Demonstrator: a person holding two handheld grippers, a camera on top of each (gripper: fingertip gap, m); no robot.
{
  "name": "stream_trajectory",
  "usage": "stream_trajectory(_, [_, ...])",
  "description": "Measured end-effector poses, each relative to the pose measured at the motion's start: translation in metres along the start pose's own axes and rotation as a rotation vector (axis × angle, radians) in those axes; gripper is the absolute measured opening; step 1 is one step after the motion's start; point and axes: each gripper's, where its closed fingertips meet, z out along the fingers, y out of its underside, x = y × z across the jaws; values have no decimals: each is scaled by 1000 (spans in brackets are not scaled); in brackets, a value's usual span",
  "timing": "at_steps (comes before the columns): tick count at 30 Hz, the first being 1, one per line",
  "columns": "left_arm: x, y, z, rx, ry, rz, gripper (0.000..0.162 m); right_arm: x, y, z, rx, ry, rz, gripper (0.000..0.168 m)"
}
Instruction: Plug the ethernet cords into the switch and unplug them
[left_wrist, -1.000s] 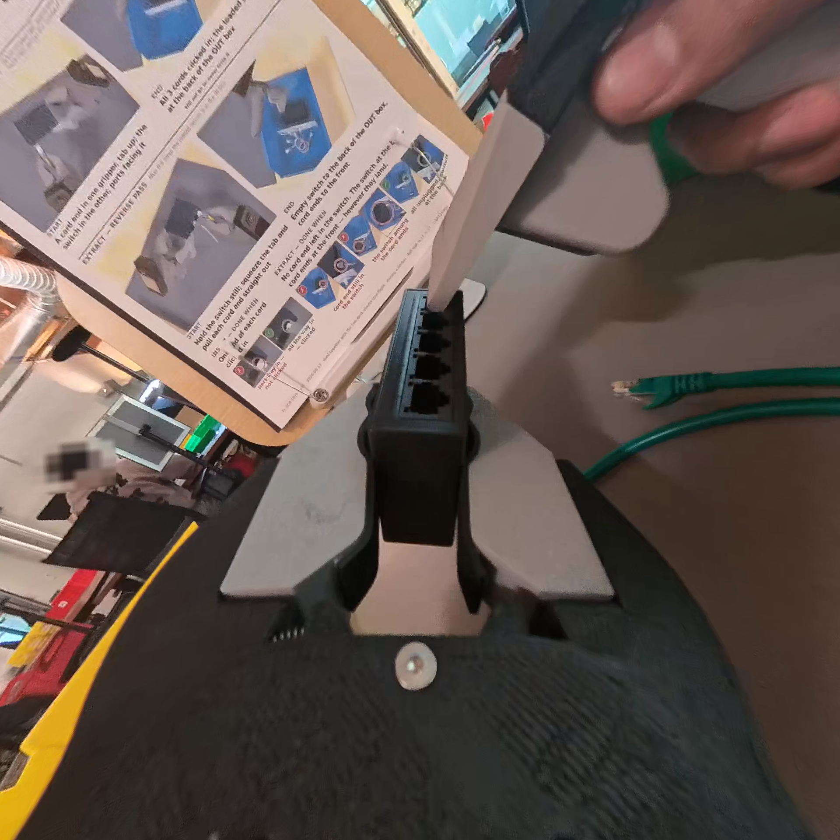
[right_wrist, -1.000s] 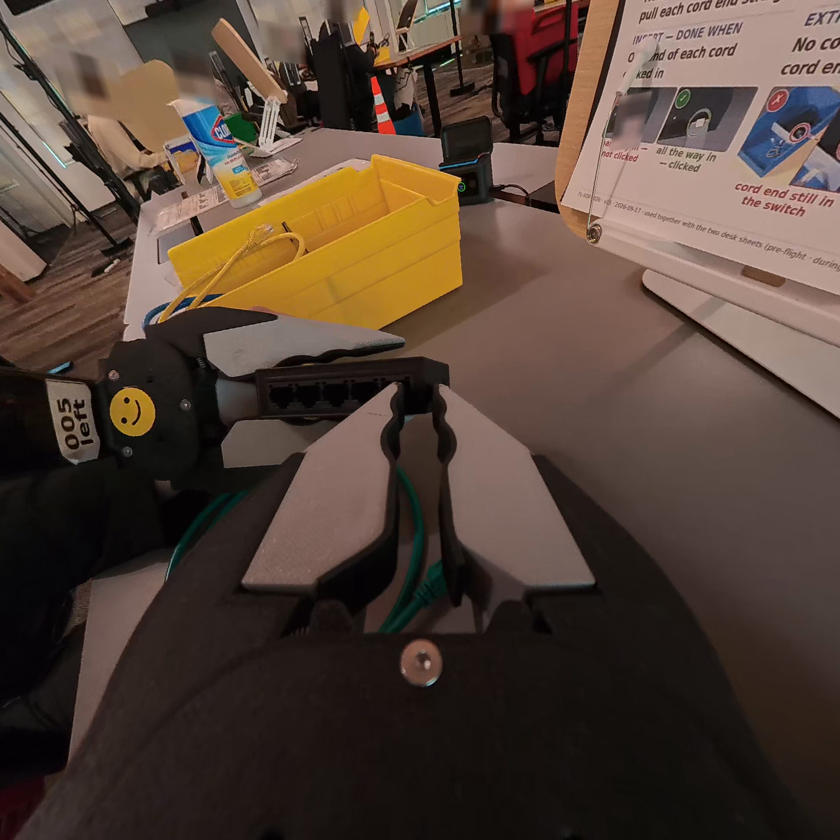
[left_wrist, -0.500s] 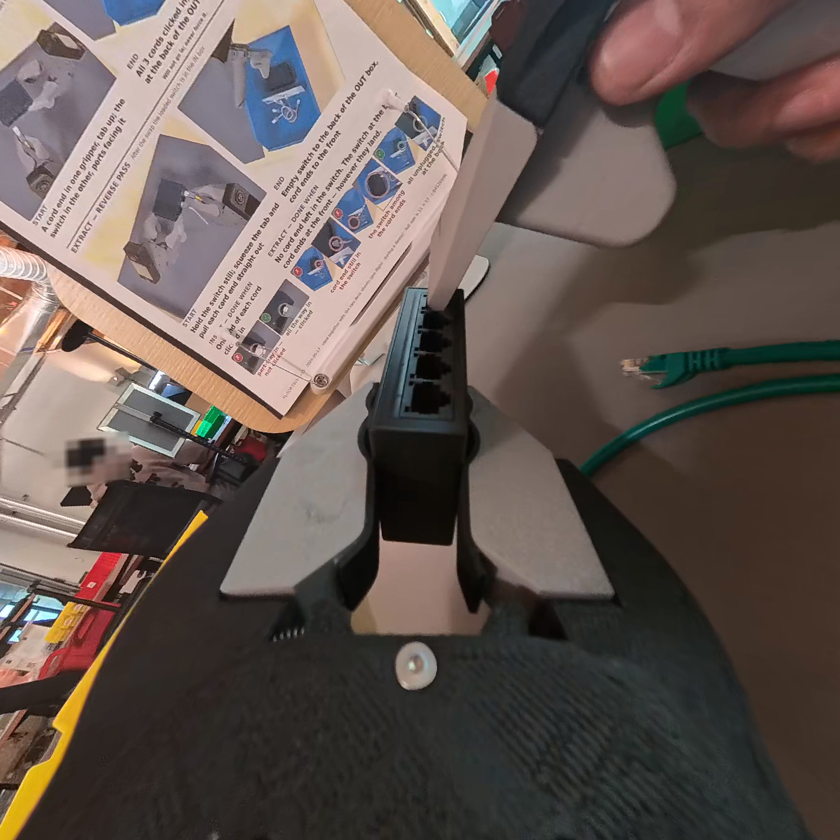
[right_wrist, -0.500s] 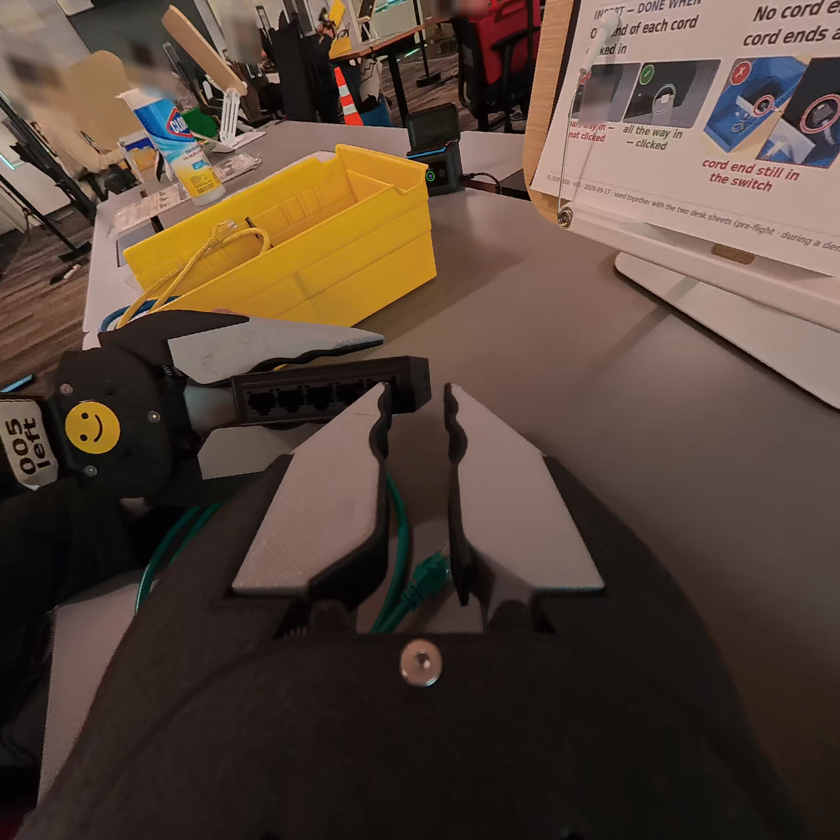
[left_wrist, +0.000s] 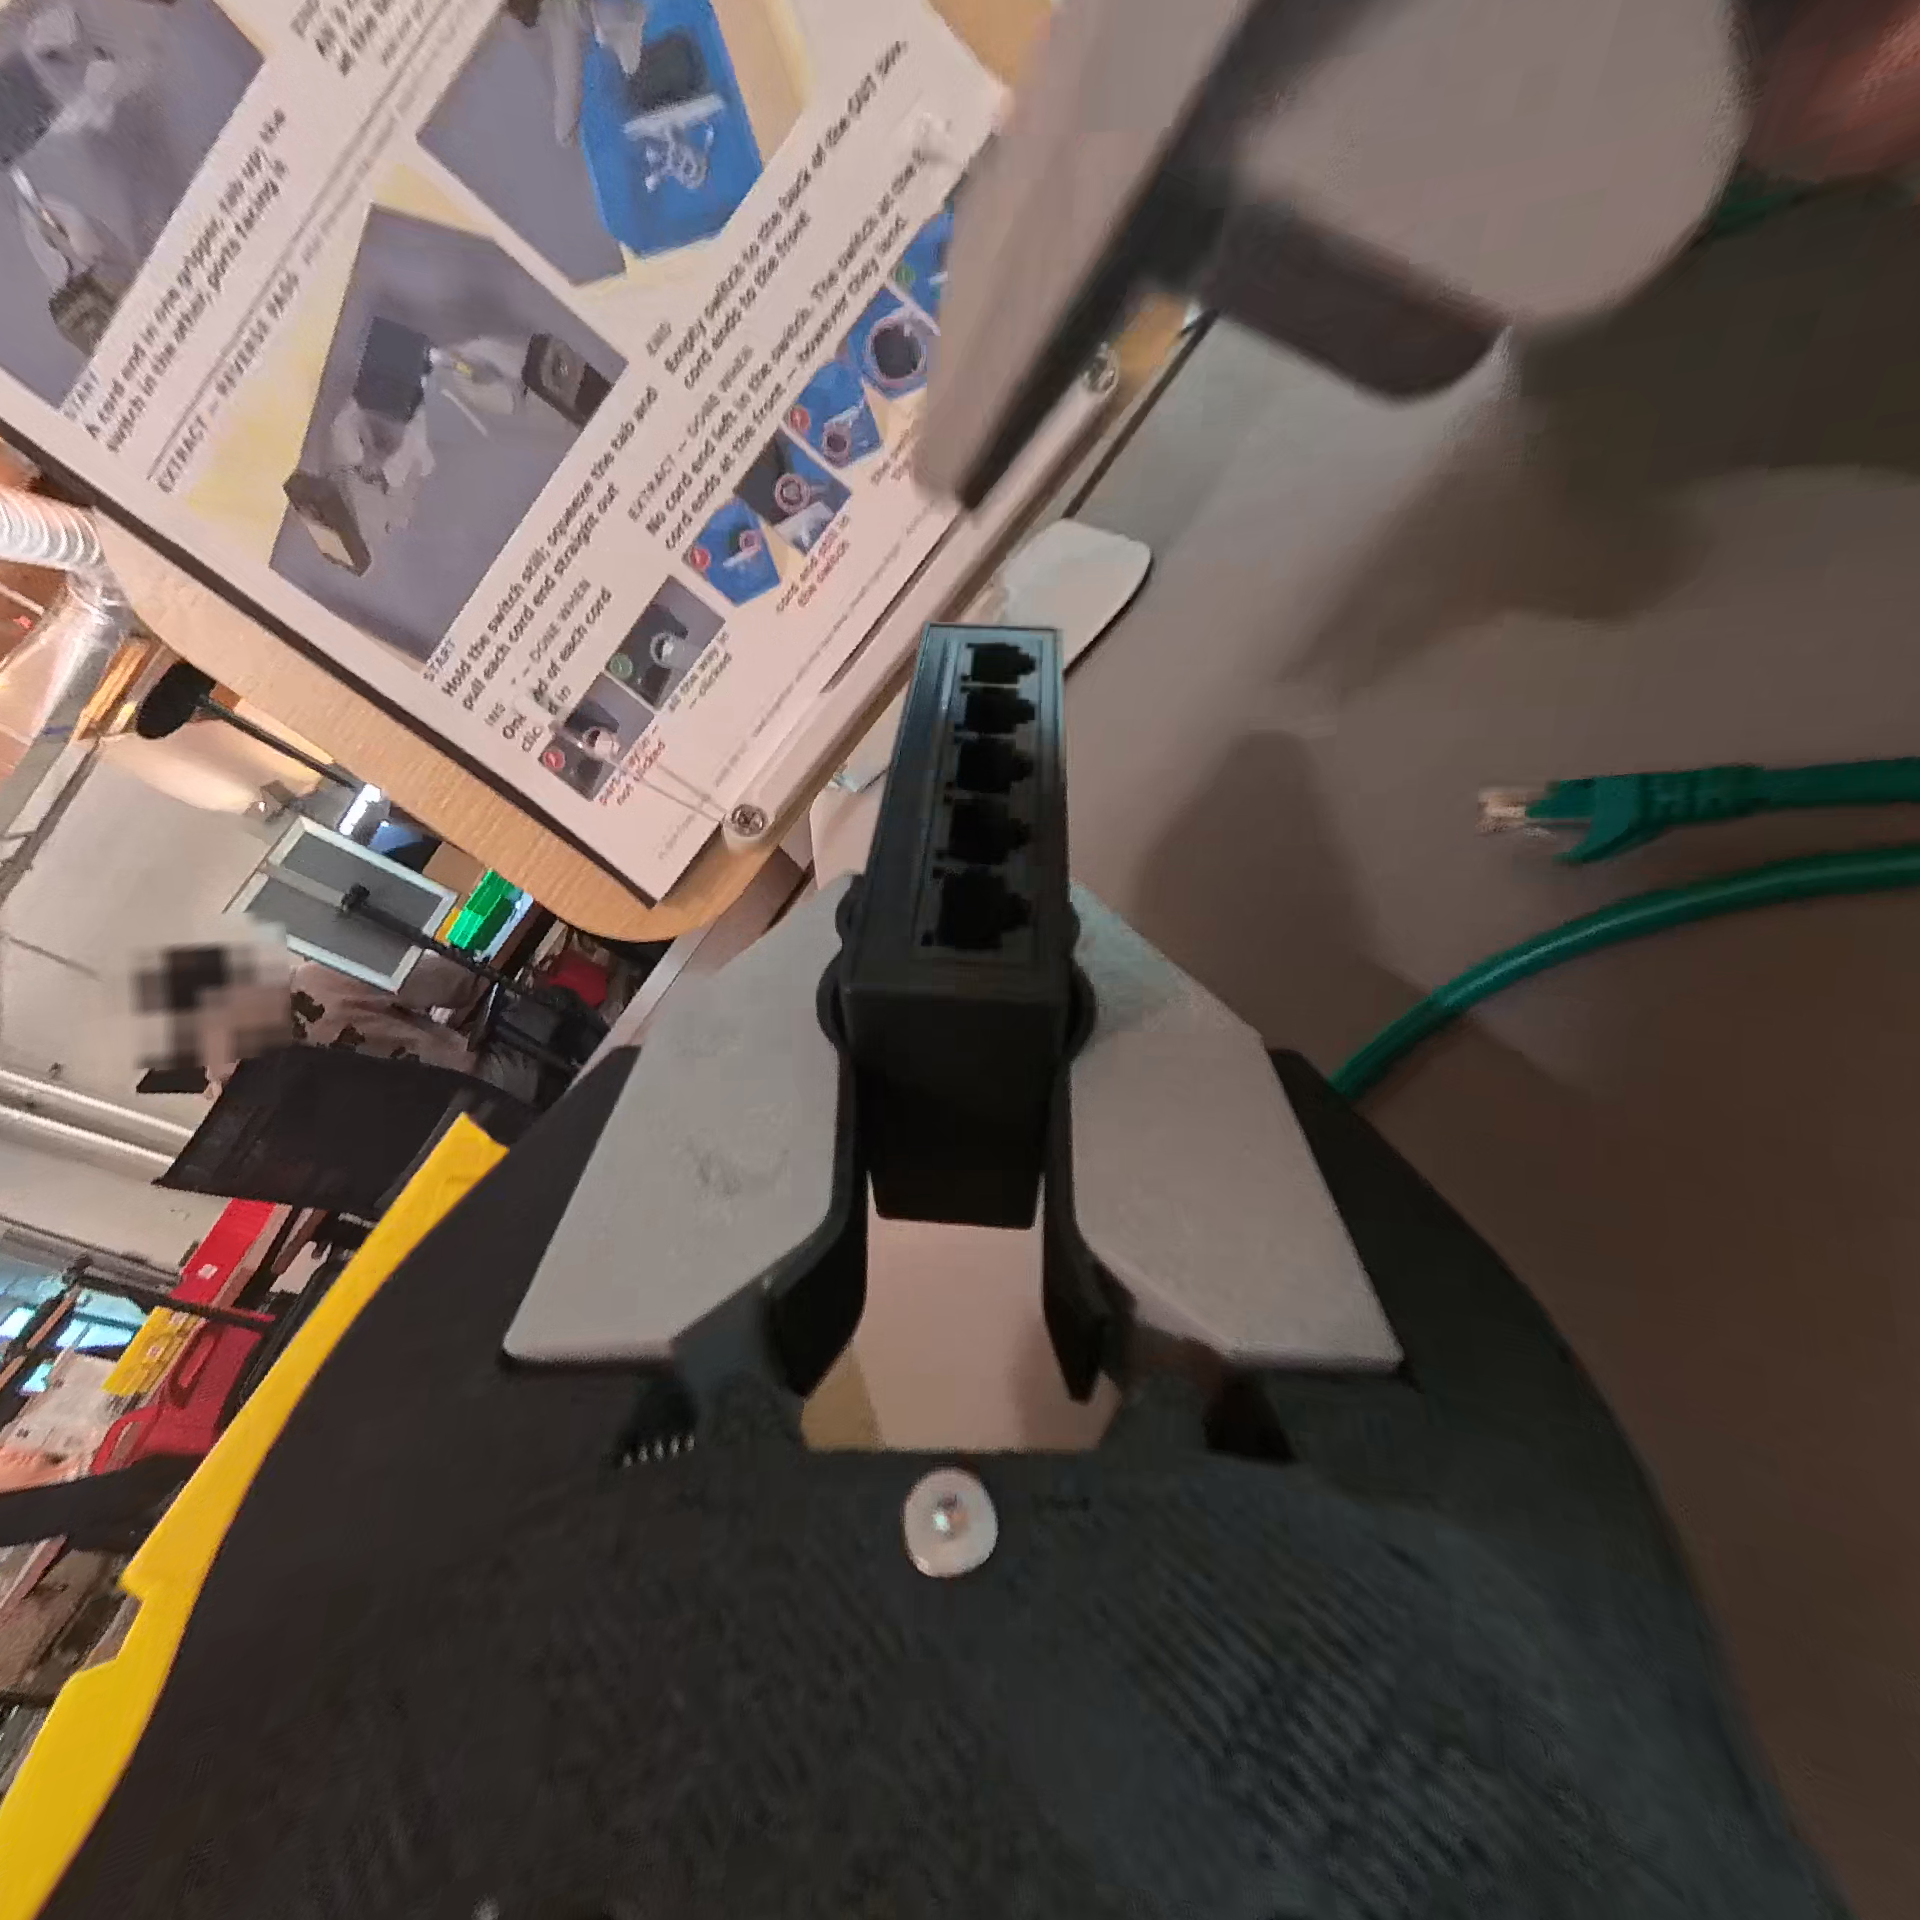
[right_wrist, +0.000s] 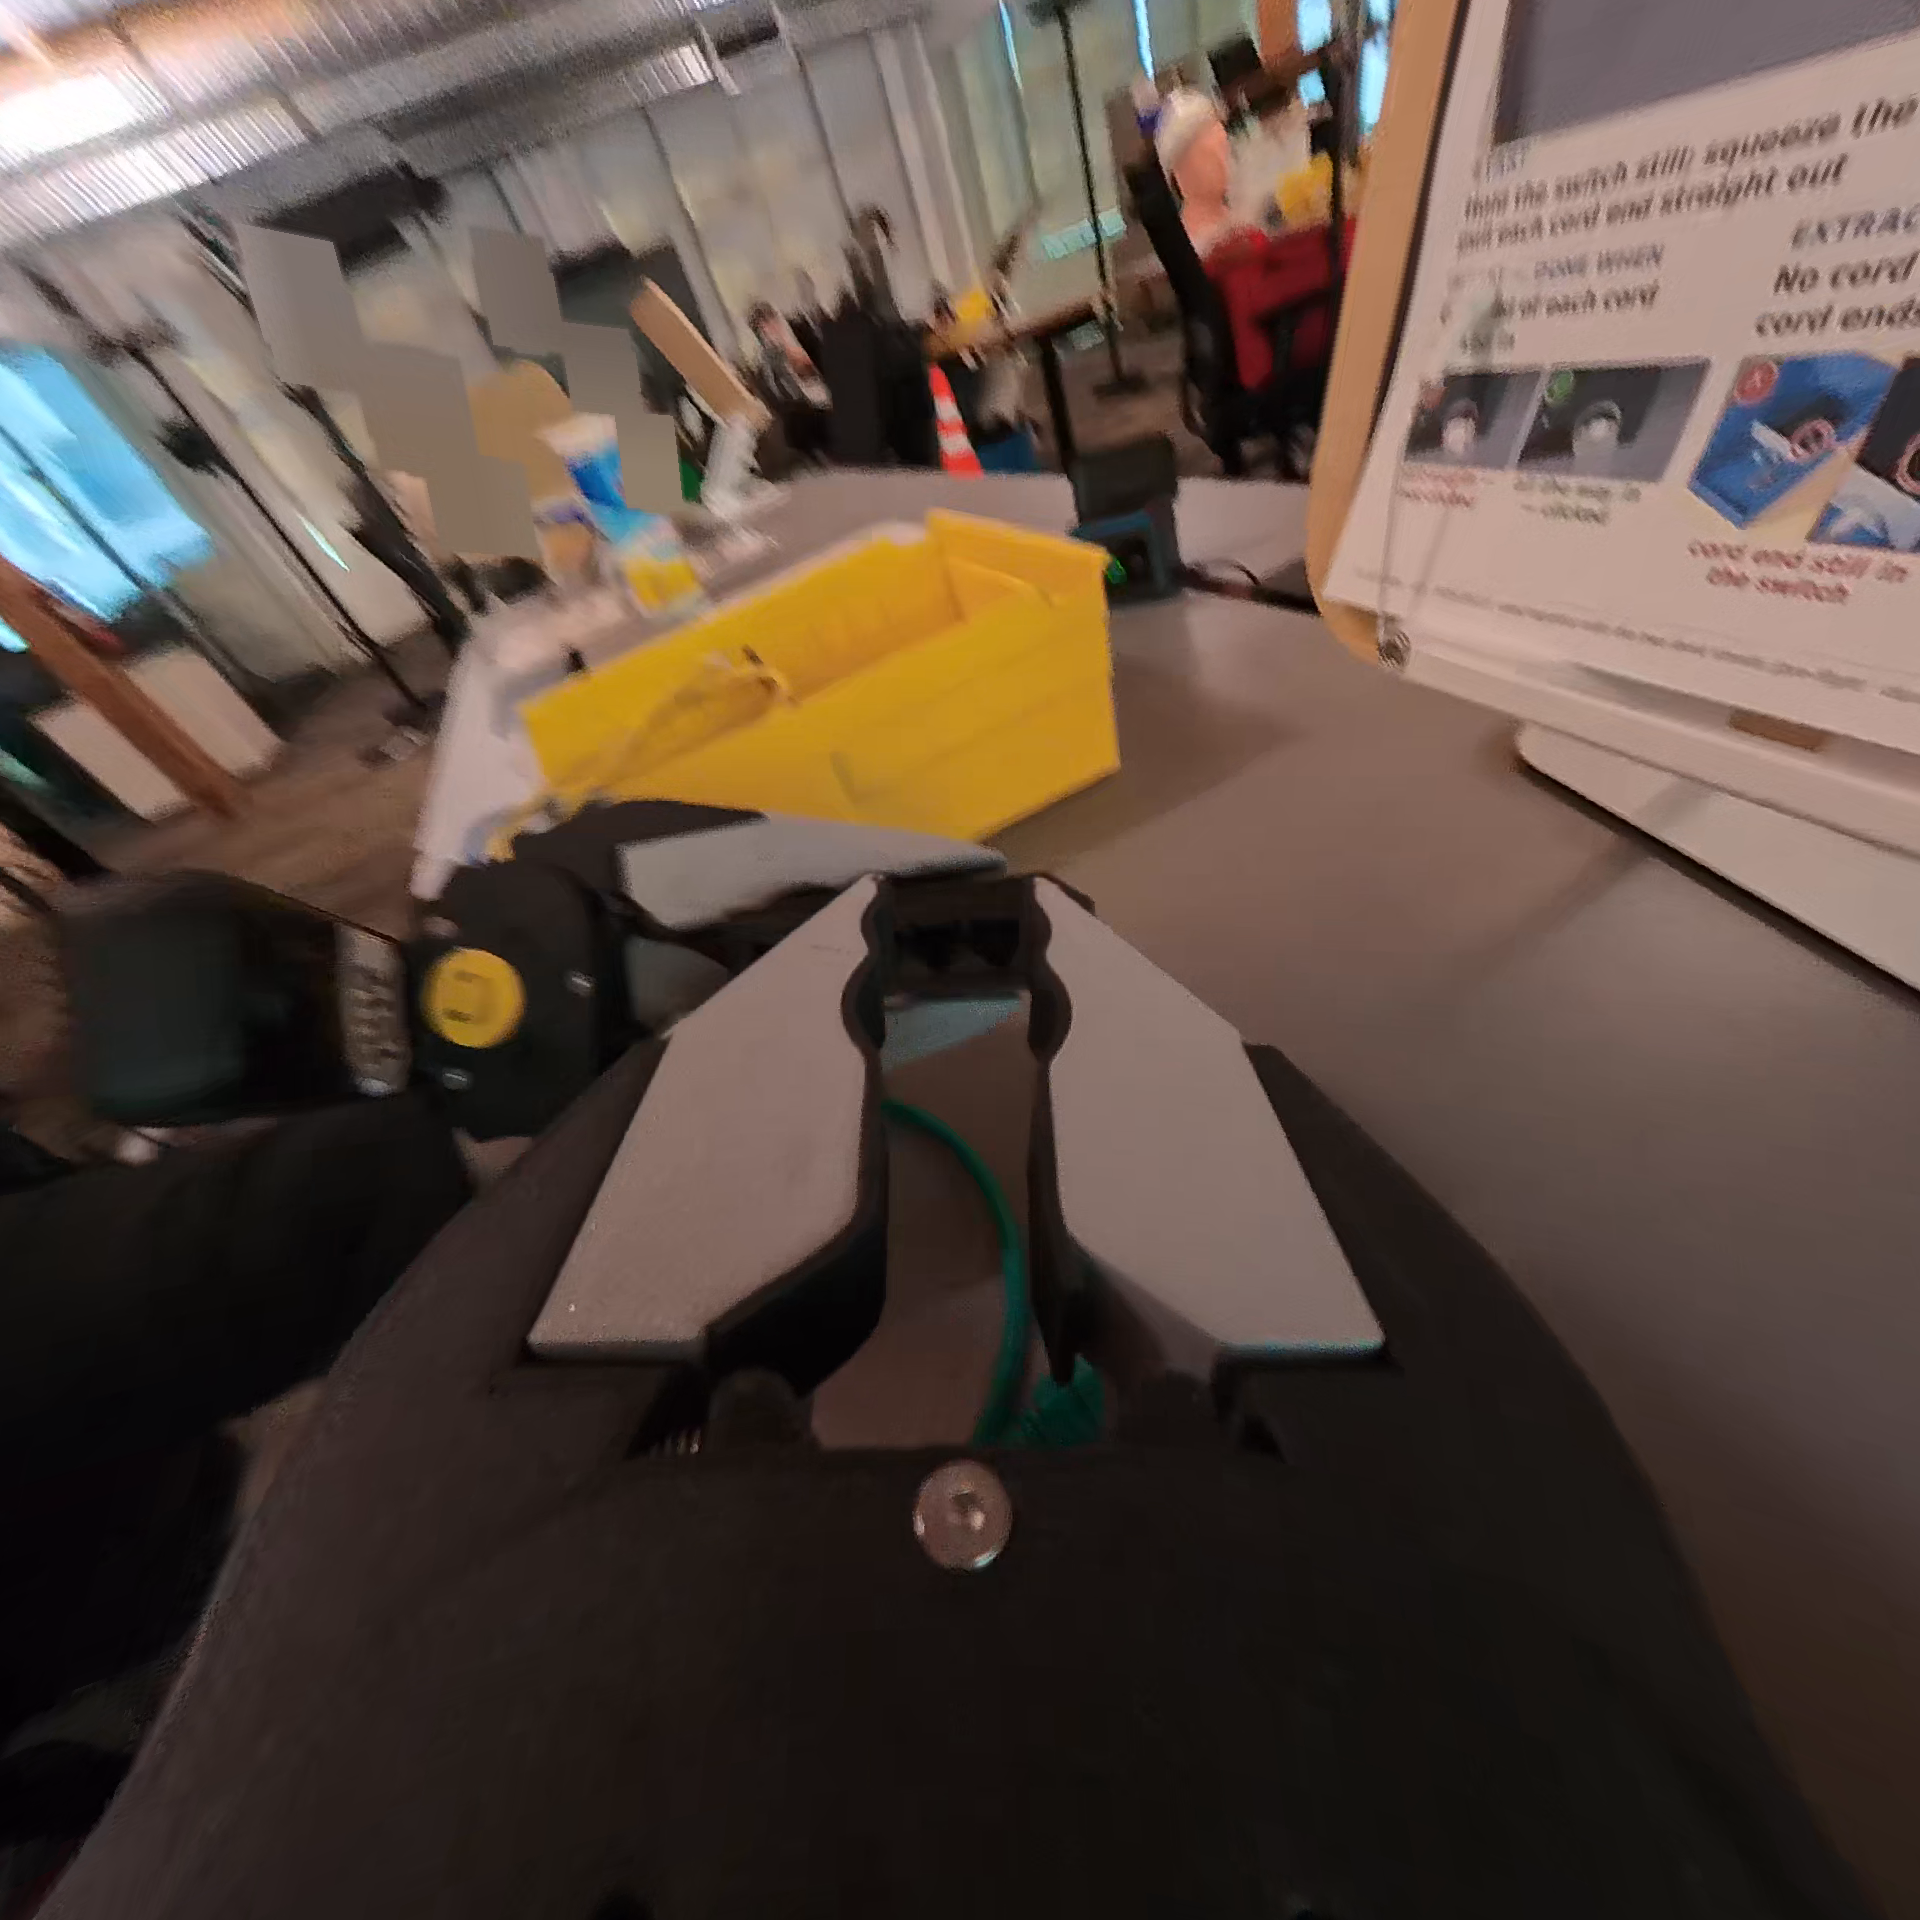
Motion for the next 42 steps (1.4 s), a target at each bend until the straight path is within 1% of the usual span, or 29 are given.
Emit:
stream_trajectory(3, [0,0,0,11,2,-15,32,-3,-24,-16,148,-97,112,27])
stream_trajectory(6, [-1,-1,1,4,-16,6,33,6,-31,-25,198,-116,192,36])
stream_trajectory(8, [1,-1,1,4,-13,16,33,9,-27,-23,167,-110,195,40])
stream_trajectory(19, [-10,12,3,-47,-49,-44,32,12,3,-3,-15,30,52,40])
stream_trajectory(25, [-12,15,3,-62,-46,-72,32,13,14,4,-70,42,46,41])
stream_trajectory(34, [-21,20,1,-63,-57,-163,32,12,31,10,-158,49,37,40])
stream_trajectory(42, [-25,24,1,-89,-86,-155,32,22,60,8,-371,143,-76,43])
